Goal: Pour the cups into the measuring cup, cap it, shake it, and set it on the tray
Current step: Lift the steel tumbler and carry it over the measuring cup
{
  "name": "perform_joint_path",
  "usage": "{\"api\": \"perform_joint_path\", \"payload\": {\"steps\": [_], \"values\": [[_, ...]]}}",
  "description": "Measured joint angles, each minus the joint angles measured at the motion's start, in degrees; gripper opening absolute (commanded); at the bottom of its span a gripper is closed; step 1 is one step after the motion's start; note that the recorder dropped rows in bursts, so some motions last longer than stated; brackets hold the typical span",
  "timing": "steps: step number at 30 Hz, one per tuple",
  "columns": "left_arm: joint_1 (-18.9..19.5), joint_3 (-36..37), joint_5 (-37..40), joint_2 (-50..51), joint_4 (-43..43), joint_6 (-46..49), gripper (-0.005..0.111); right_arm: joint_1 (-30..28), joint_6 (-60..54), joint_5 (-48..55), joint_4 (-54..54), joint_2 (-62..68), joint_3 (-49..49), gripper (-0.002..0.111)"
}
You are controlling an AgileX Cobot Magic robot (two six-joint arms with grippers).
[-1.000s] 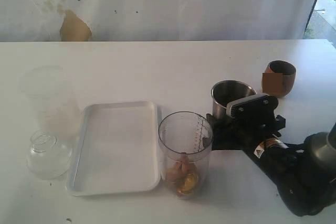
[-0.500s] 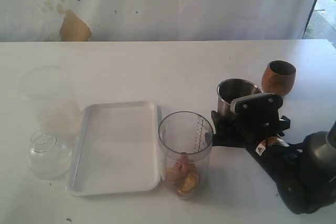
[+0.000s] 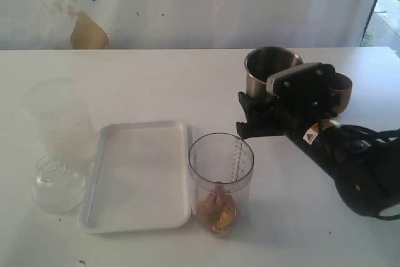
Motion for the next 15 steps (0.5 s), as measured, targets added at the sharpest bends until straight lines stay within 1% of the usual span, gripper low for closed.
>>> {"api": "perform_joint_path", "payload": {"steps": [6,11,15], "values": [[0.0,0.0,0.0,0.0,0.0,0.0,0.001,0.0,-5.2,8.2,-1.2,-5.6,-3.1,0.000],[0.0,0.0,0.0,0.0,0.0,0.0,0.001,0.0,-10.6,10.1,-6.4,-7.5,-3.3,0.000],[0.0,0.0,0.0,0.0,0.0,0.0,0.001,0.0,-11.2,10.7,-8.3,-7.9,-3.3,0.000]]}}
